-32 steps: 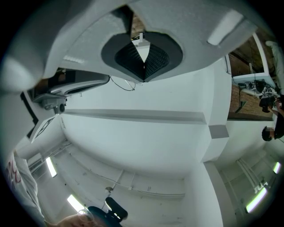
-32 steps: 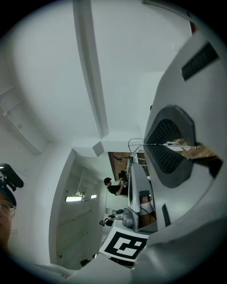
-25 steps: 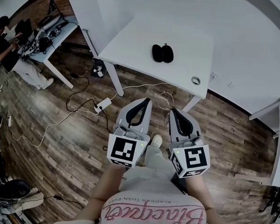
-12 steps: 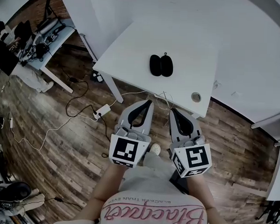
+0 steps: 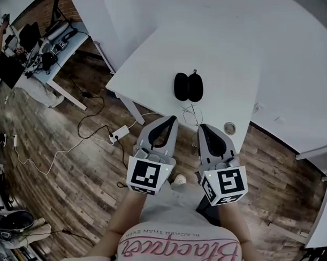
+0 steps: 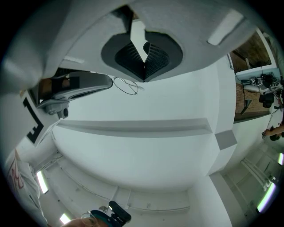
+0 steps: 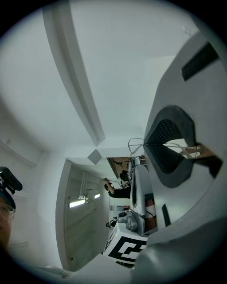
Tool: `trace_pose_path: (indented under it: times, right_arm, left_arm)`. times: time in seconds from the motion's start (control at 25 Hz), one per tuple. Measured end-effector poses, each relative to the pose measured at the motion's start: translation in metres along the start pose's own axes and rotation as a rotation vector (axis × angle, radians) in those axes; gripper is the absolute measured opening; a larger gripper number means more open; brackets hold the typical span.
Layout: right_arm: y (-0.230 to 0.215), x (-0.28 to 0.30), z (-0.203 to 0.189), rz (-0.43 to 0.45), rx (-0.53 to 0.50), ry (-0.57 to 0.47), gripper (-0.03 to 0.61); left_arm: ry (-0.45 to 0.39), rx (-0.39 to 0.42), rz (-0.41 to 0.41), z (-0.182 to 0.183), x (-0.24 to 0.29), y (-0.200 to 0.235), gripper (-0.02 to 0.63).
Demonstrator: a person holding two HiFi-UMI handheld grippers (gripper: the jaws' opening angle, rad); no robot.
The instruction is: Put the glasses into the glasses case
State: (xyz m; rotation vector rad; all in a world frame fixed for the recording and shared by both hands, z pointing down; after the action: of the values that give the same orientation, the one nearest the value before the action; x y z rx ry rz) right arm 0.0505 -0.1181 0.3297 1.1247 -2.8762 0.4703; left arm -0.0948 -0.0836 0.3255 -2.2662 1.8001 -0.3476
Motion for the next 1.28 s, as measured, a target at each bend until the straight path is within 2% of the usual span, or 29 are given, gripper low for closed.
trace_pose_path:
  times: [0.36,0.76,0.92,1.28]
  right_arm:
    - [-0.029,0.031,0.006,-0.032,0.021,-0.007,0.012]
    - [-0.054,0.094,0.016,-0.102,0.041,-0.005,0.012]
    - [-0.072,0.123,0.016,-0.156,0.067,0.013,0.012]
    - [-0.106,0.189,-0.006,-0.288,0.046,0.103,0.012]
  left_arm:
    - [-0.002,-0.008,-0.02,-0.011,0.038,0.013,0.005]
    - [-0.007,-0.01,-0.086,-0.031,0.101,0.059,0.005]
    - [0.011,-0.015,-0.137,-0.043,0.134,0.075,0.005]
    - [0.081,-0.04,-0.24,-0.085,0.194,0.104,0.005]
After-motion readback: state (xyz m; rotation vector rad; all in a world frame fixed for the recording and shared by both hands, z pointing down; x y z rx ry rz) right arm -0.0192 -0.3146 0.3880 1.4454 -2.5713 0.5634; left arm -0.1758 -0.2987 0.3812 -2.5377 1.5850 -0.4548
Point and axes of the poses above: the fingertips, and each gripper's own axes: x forward along the fingers, y to its left, z out of its top, the point moved 8 cm from there along -x, backward along the fingers, and after that the axes turned 13 degrees about x, right-handed, at the moved point
